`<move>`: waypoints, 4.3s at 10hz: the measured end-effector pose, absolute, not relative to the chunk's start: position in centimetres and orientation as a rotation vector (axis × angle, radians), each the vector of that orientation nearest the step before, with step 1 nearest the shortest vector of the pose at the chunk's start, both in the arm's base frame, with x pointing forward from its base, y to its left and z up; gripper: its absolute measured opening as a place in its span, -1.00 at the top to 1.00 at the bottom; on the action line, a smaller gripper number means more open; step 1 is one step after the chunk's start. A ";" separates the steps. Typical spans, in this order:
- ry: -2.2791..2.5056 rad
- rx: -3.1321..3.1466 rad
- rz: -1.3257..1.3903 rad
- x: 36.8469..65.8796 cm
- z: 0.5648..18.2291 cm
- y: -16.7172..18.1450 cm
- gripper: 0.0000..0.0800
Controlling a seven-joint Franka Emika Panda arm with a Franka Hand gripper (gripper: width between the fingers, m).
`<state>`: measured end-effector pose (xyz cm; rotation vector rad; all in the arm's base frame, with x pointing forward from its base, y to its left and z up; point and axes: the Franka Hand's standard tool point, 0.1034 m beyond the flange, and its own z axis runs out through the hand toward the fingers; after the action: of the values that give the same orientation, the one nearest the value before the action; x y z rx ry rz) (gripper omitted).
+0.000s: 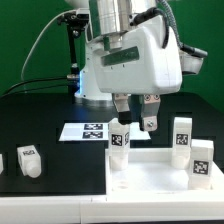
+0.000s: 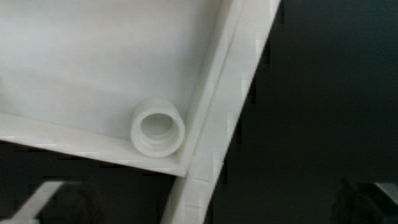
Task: Assemble square table
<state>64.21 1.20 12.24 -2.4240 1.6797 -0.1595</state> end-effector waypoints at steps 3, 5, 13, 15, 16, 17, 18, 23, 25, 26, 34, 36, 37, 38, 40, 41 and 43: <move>1.262 -2.693 -0.220 63.1 11.9 -2.9 -0.62; 0.976 -2.842 -0.223 61.5 10.8 -6.7 -0.62; 1.336 -2.688 -0.218 59.4 8.6 -11.3 -0.62; 1.377 -2.674 -0.225 59.0 8.3 -11.5 -0.62; 1.346 -2.691 -0.228 59.0 8.3 -11.6 -0.62; 1.349 -2.690 -0.227 59.0 8.3 -11.6 -0.62; 1.222 -2.766 -0.244 58.9 8.1 -12.0 -0.62; 0.019 -3.169 -0.265 57.1 6.7 -14.3 -0.62; -0.138 -3.184 -0.253 57.0 6.7 -14.6 -0.62; -0.219 -3.162 -0.190 56.3 6.4 -14.6 -0.62; -0.475 -3.058 0.069 52.6 3.2 -14.2 -0.62; -0.356 -3.045 0.175 51.0 1.4 -13.9 -0.62; -0.344 -3.035 0.197 50.7 1.2 -14.0 -0.62; -0.344 -3.037 0.193 50.8 1.2 -14.0 -0.33; -0.344 -3.037 0.194 50.7 1.2 -14.0 0.01; -0.344 -3.037 0.194 50.7 1.2 -14.0 0.01; -0.439 -3.021 0.189 50.7 1.3 -14.1 0.29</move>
Offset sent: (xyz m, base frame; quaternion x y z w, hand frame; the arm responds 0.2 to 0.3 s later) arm -0.0315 -0.0512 -0.0162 0.0388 -0.0371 -0.2375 0.9699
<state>50.68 -14.07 1.28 -3.0215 -0.4395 0.1892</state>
